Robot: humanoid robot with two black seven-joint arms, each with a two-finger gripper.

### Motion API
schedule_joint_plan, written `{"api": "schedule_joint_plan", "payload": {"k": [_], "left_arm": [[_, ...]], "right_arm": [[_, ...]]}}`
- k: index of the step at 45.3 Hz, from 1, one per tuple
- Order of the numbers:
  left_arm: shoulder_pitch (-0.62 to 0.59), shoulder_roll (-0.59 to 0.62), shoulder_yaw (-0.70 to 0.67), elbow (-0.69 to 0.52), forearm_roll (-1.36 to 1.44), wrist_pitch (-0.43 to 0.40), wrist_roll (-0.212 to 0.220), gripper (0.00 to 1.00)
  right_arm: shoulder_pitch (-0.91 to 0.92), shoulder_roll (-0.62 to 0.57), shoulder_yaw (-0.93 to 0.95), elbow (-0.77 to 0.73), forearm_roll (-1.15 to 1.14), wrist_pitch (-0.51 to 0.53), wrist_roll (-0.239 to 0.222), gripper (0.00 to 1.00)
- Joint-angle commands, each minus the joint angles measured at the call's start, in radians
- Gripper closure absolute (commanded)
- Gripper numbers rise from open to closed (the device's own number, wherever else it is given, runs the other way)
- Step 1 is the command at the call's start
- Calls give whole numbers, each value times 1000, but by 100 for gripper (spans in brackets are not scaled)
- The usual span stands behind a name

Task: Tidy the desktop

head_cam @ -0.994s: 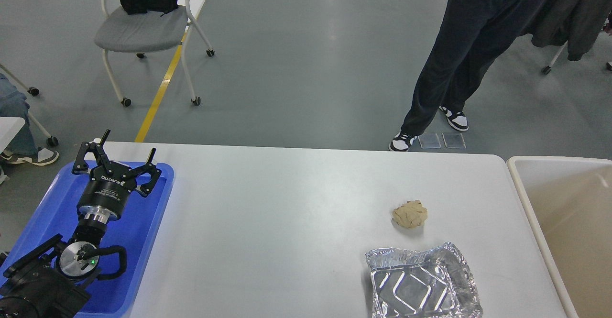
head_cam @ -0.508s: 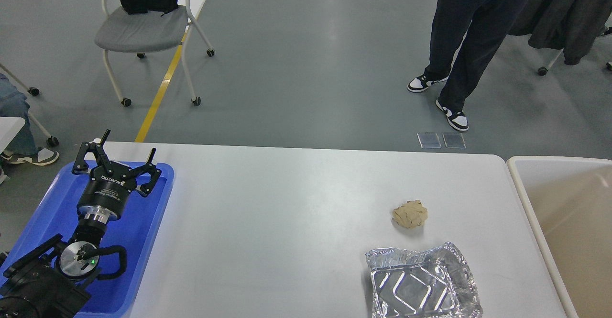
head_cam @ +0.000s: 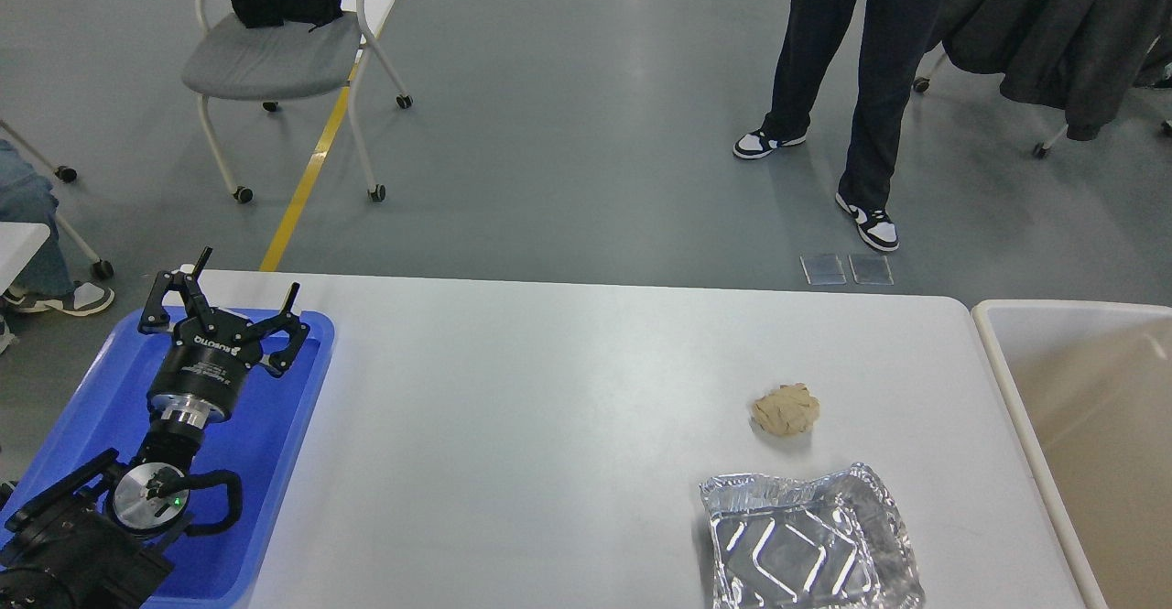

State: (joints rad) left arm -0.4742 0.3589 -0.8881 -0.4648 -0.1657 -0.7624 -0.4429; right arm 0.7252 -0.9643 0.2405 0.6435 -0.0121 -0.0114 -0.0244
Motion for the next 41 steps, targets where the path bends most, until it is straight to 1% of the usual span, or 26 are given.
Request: {"api": "schedule_joint_plan", "payload": {"k": [1, 5, 8, 14, 15, 16, 18, 21, 25, 31, 35, 38, 41], "left_arm": [[0, 0, 0, 0, 0, -2, 1, 1], [0, 0, 0, 0, 0, -2, 1, 1], [0, 0, 0, 0, 0, -2, 1, 1], [0, 0, 0, 0, 0, -2, 1, 1], [0, 0, 0, 0, 0, -2, 1, 1], [0, 0, 0, 0, 2, -2, 1, 1], [0, 0, 0, 0, 0, -2, 0, 1], [0, 0, 0, 0, 0, -2, 1, 1], [0, 0, 0, 0, 2, -2, 1, 1], [0, 0, 0, 0, 0, -2, 0, 1], [0, 0, 0, 0, 0, -2, 1, 1], [0, 0, 0, 0, 0, -2, 1, 1], [0, 0, 0, 0, 2, -2, 0, 1]], "right_arm": [[276, -168, -231, 203, -274, 28, -19, 0], [471, -180, -433, 246, -466, 117, -17, 0], [626, -182, -577, 260, -555, 183, -17, 0], [853, -160, -811, 275, -581, 324, -17, 0], [884, -151, -840, 280, -583, 347, -17, 0], [945, -128, -895, 282, -585, 391, -17, 0], [994, -104, -949, 282, -585, 427, -15, 0], [1059, -70, -1024, 282, -583, 461, -15, 0], [1141, 7, -1147, 283, -571, 476, -14, 0], [1335, 168, -1433, 280, -502, 501, -11, 0], [1386, 217, -1484, 283, -436, 534, -9, 0], [1402, 257, -1491, 282, -413, 597, -9, 0], [1442, 303, -1504, 283, -411, 686, -11, 0]]}}
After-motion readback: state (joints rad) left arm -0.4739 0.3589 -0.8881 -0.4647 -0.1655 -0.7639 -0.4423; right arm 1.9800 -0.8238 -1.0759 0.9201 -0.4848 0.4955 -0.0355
